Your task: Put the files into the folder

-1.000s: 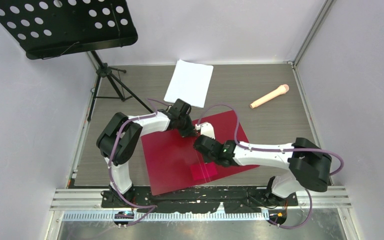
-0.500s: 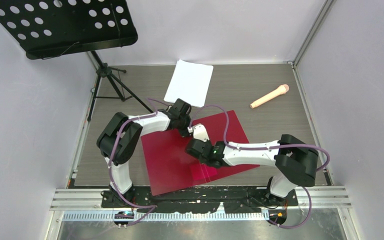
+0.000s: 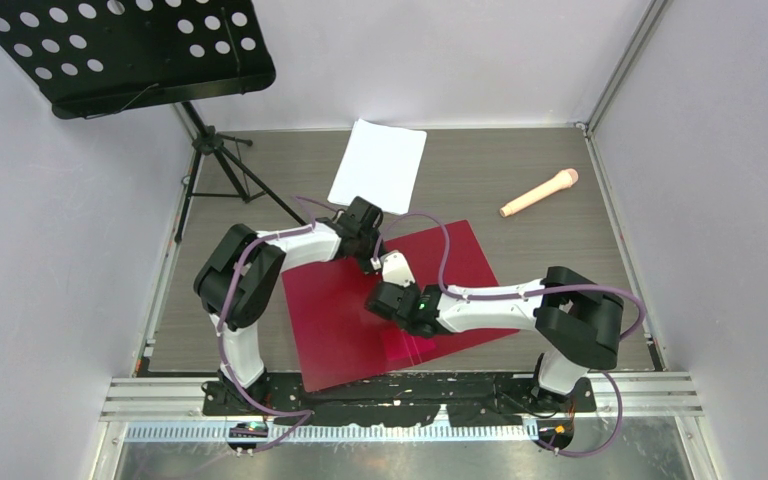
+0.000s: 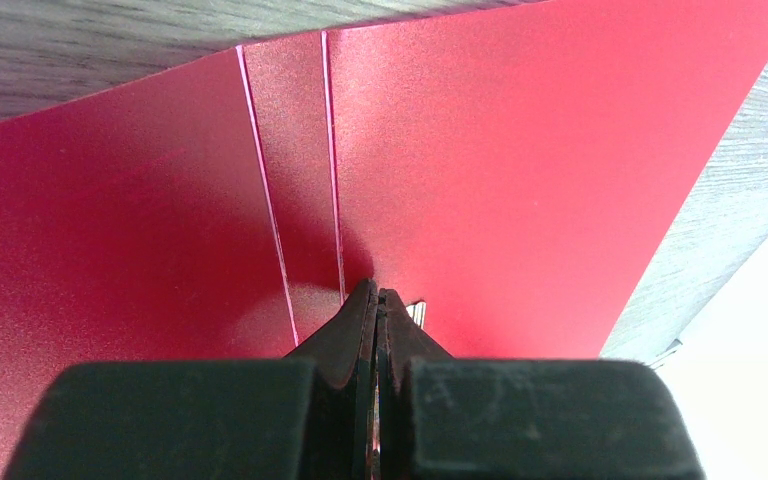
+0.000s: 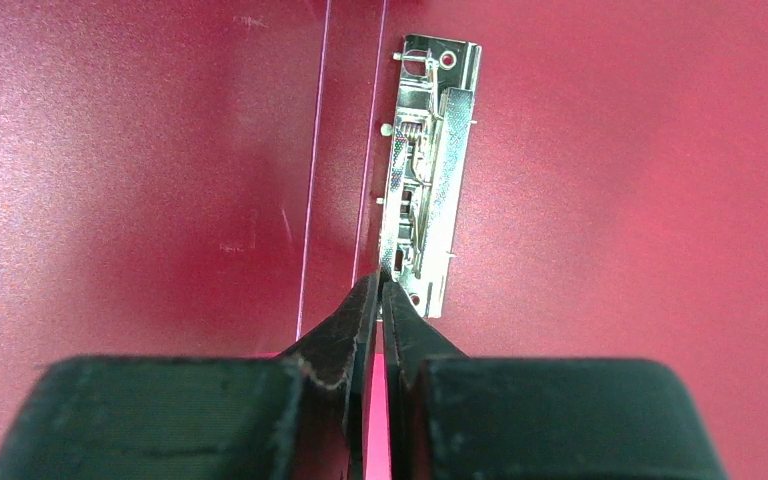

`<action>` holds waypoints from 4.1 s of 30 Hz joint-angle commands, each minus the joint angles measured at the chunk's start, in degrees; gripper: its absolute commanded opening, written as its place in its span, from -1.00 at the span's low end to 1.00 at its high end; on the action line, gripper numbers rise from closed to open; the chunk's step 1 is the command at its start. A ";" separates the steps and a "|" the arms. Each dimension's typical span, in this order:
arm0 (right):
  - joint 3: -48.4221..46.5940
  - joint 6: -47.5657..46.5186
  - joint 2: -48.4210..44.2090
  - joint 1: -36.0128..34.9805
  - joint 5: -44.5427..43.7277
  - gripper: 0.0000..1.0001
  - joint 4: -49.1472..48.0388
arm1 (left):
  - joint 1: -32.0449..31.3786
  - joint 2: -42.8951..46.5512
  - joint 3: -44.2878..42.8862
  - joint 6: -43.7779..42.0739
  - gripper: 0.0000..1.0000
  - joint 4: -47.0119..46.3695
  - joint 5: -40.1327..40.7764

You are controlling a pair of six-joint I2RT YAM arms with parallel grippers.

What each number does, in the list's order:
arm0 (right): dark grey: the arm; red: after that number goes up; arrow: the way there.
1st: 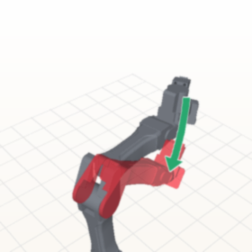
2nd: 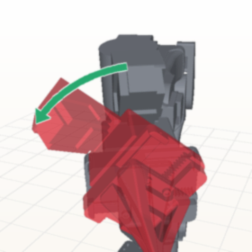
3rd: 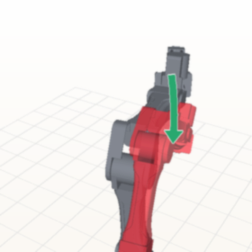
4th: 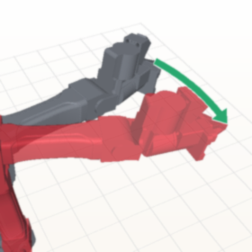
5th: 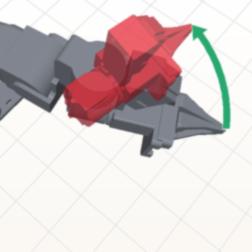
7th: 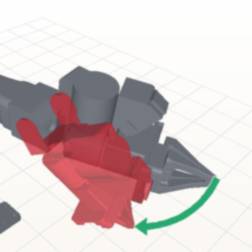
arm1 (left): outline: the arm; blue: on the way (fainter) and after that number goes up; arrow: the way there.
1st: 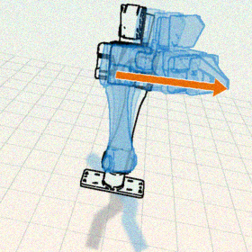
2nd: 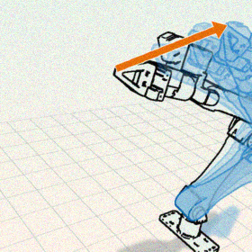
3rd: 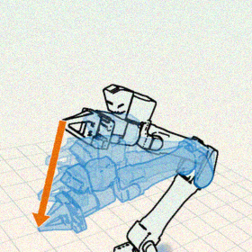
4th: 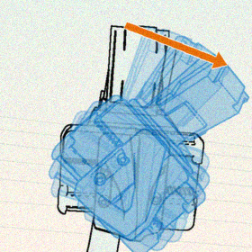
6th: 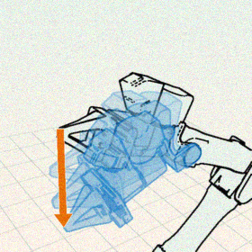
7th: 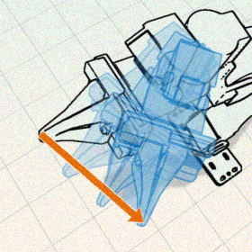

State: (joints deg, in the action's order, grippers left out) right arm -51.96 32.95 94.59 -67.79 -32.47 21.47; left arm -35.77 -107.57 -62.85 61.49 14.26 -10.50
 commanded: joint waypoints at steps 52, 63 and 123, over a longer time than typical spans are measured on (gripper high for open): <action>15.68 10.13 -8.95 8.04 11.15 -0.75 -8.56 | 2.60 -1.19 -0.51 -14.08 -1.00 8.40 -1.86; 18.80 10.66 -16.01 12.32 17.90 -0.52 -13.69 | -0.88 5.31 -0.11 -8.47 -0.58 5.30 -1.58; 17.92 10.88 -24.13 12.70 10.86 -0.63 -4.83 | -9.66 -5.27 -12.00 2.25 -0.97 18.54 16.79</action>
State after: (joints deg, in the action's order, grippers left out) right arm -33.21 43.72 72.25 -55.27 -19.53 15.97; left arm -44.88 -110.15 -72.64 64.45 28.77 0.93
